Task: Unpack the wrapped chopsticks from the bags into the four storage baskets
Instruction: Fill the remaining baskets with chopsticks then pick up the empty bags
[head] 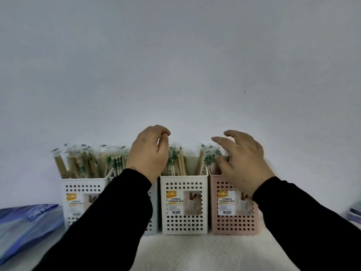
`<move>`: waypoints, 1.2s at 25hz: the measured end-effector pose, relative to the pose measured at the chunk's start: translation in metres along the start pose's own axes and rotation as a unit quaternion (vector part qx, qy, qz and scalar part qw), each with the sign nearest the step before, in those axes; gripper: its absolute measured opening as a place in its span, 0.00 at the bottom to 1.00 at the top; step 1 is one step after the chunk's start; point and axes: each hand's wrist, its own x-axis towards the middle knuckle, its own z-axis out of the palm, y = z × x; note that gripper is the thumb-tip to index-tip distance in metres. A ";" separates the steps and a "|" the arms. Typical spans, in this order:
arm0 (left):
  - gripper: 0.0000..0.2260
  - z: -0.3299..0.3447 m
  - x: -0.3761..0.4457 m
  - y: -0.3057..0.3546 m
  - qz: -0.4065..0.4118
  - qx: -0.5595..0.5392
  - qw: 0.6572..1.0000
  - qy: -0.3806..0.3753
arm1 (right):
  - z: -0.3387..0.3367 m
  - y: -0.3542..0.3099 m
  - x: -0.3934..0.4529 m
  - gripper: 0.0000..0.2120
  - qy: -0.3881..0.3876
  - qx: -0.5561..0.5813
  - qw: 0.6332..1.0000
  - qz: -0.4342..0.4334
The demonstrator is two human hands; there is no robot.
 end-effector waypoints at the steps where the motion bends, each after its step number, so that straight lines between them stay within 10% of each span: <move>1: 0.09 -0.001 0.002 -0.002 -0.007 -0.022 1.000 0.008 | -0.002 -0.012 0.001 0.20 0.025 0.020 0.999 -0.019; 4: 0.11 -0.010 0.013 -0.006 -0.026 -0.085 0.995 0.047 | -0.005 -0.062 0.024 0.16 0.023 0.048 0.995 -0.080; 9: 0.13 -0.022 0.017 -0.016 -0.121 -0.093 0.988 0.006 | 0.014 -0.093 0.057 0.14 -0.139 -0.025 0.989 0.050; 15: 0.14 -0.002 0.009 -0.002 0.050 0.086 0.993 -0.066 | 0.016 -0.068 0.062 0.16 -0.141 -0.046 0.988 0.048; 20: 0.17 0.012 0.000 -0.011 0.002 0.141 0.973 -0.183 | 0.015 -0.063 0.059 0.20 -0.245 -0.021 0.969 0.040; 24: 0.20 0.003 0.001 -0.004 0.025 0.071 0.994 -0.082 | 0.003 -0.059 0.061 0.19 -0.115 0.055 0.990 0.057; 27: 0.19 0.013 -0.002 -0.005 0.011 0.104 0.976 -0.189 | 0.008 -0.065 0.059 0.19 -0.244 0.033 0.967 0.062; 30: 0.19 0.014 -0.003 -0.009 0.008 0.101 0.984 -0.146 | 0.012 -0.065 0.060 0.19 -0.212 0.042 0.974 0.065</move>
